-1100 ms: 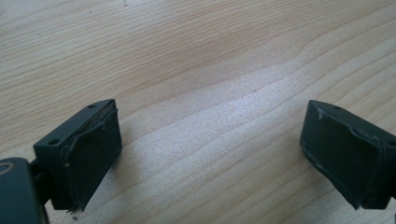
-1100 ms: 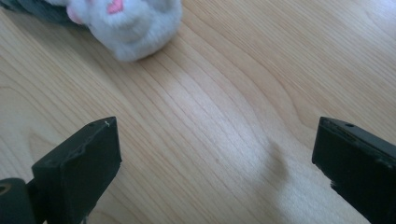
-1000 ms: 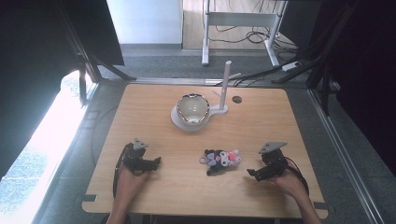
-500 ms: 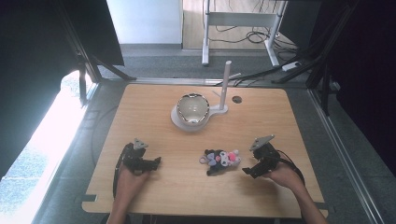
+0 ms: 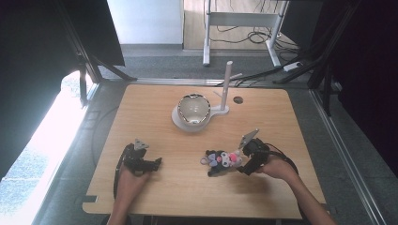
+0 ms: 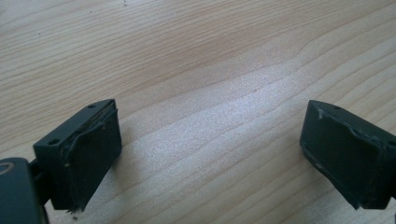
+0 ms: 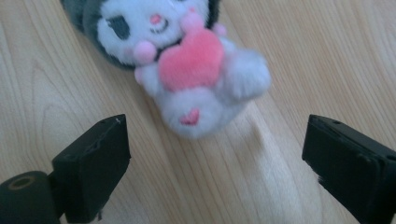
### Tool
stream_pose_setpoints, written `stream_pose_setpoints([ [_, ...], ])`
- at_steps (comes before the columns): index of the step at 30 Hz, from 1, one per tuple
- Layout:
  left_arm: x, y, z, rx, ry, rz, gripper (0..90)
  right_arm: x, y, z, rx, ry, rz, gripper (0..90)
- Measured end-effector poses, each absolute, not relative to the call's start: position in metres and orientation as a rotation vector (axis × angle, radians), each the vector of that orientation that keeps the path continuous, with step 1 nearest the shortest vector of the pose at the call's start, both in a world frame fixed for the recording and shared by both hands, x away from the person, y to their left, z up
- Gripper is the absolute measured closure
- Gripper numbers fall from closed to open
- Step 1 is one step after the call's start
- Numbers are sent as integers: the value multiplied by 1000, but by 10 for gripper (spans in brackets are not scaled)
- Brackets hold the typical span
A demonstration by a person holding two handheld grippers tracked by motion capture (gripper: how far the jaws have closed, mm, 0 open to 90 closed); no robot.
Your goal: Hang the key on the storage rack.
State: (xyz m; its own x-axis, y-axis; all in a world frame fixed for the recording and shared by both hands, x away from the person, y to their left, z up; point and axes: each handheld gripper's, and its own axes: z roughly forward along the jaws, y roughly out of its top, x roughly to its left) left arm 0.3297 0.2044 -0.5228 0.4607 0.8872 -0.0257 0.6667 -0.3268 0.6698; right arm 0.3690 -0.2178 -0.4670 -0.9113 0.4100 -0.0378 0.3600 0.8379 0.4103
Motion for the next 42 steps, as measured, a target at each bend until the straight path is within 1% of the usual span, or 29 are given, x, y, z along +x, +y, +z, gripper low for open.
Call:
stream_pose_setpoints([
  [9, 330, 204, -523, 2095, 1289, 461, 51, 380, -197, -465, 494, 2968, 534, 113],
  [10, 330, 204, -523, 2095, 1289, 461, 51, 381, -190, -465, 458, 2989, 503, 134],
  [20, 330, 204, -523, 2094, 1289, 461, 51, 386, -162, -471, 281, 3056, 325, 148],
  [21, 330, 204, -523, 2094, 1289, 461, 51, 386, -156, -474, 244, 3065, 277, 193],
  [24, 330, 204, -523, 2094, 1289, 461, 51, 387, -152, -477, 201, 3074, 228, 277],
  [27, 330, 204, -523, 2094, 1289, 461, 51, 387, -150, -478, 195, 3072, 194, 331],
  [30, 330, 204, -523, 2094, 1291, 460, 50, 389, -150, -477, 268, 3080, 196, 383],
  [34, 330, 204, -523, 2094, 1291, 460, 50, 390, -154, -474, 350, 3099, 221, 419],
  [42, 330, 204, -523, 2095, 1290, 460, 50, 394, -165, -459, 469, 3096, 316, 431],
])
